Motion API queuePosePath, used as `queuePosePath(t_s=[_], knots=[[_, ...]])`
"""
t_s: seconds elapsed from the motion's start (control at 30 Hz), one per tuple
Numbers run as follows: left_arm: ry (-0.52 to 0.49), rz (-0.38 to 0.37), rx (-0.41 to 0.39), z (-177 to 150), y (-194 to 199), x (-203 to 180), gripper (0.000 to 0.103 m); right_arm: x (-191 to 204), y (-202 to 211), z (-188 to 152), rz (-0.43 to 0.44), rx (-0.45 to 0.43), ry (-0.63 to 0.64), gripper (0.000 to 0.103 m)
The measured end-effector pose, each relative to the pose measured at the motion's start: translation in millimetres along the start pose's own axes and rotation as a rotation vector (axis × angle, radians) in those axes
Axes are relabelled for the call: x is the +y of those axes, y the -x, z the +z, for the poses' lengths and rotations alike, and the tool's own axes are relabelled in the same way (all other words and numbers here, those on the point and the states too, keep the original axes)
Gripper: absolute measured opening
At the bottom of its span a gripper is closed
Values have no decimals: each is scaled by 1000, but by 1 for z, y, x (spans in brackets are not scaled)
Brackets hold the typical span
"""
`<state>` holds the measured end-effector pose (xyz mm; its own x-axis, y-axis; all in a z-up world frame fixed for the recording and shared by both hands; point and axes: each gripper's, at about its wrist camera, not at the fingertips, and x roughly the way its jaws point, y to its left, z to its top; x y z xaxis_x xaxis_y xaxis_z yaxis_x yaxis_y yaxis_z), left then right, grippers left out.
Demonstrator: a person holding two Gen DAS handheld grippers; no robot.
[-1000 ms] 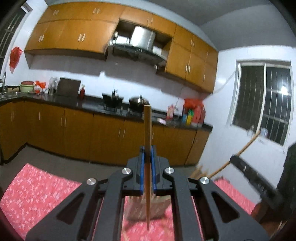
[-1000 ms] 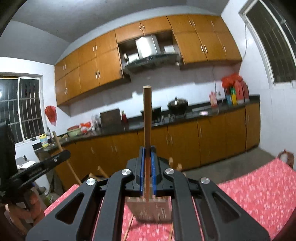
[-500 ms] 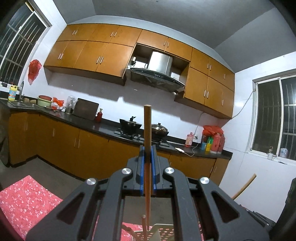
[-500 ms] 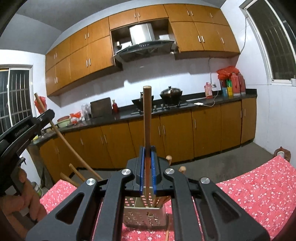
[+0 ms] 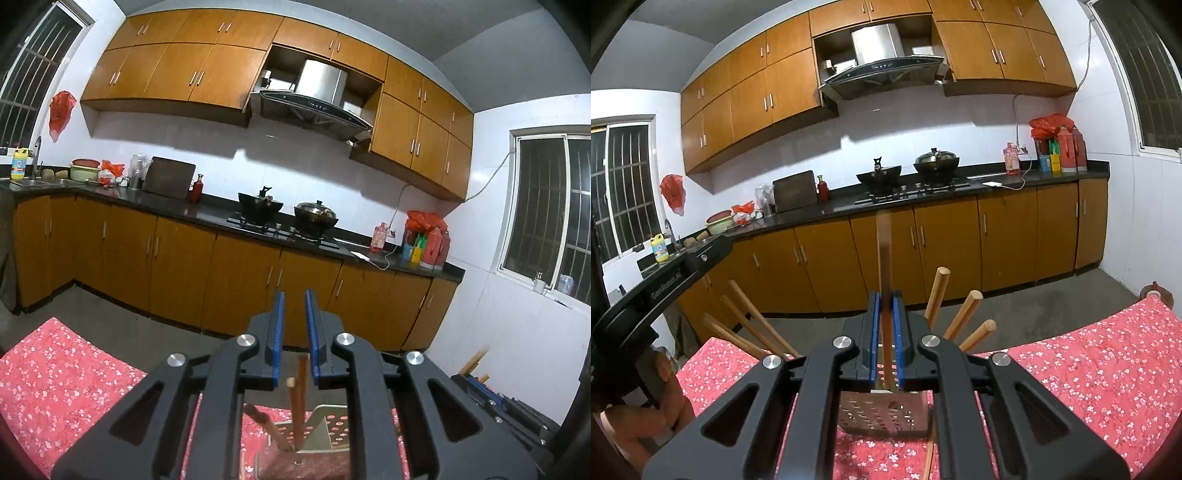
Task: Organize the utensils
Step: 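Open the left tool over the holder while the right tool releases its chopstick, then lower the left tool onto a chopstick and close while the right tool grasps the last one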
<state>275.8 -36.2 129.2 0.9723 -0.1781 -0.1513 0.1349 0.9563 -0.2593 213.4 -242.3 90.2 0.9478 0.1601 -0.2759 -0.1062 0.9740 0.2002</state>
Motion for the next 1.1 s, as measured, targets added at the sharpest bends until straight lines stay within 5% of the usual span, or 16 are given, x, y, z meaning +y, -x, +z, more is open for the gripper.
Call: queuePosePath(t_s=[0.13,0.47,0.63,0.87,1.1], knots=[[14,-4,-14,4,16,7,20,0,15,3,-7,-28,-3,25],[24,20,31,-12,81,45,32,-31,59,-19,-76,-34,-49,26],[-33,83,177,-67,87,68,32,-56,36,-72,-146,174,-72,26],[-49,64,483,-146,65,81,32,-45,-3,-154,-86,478,-67,26],[-79,11,610,-189,58,65,32,-24,-17,-189,-86,573,18,26]])
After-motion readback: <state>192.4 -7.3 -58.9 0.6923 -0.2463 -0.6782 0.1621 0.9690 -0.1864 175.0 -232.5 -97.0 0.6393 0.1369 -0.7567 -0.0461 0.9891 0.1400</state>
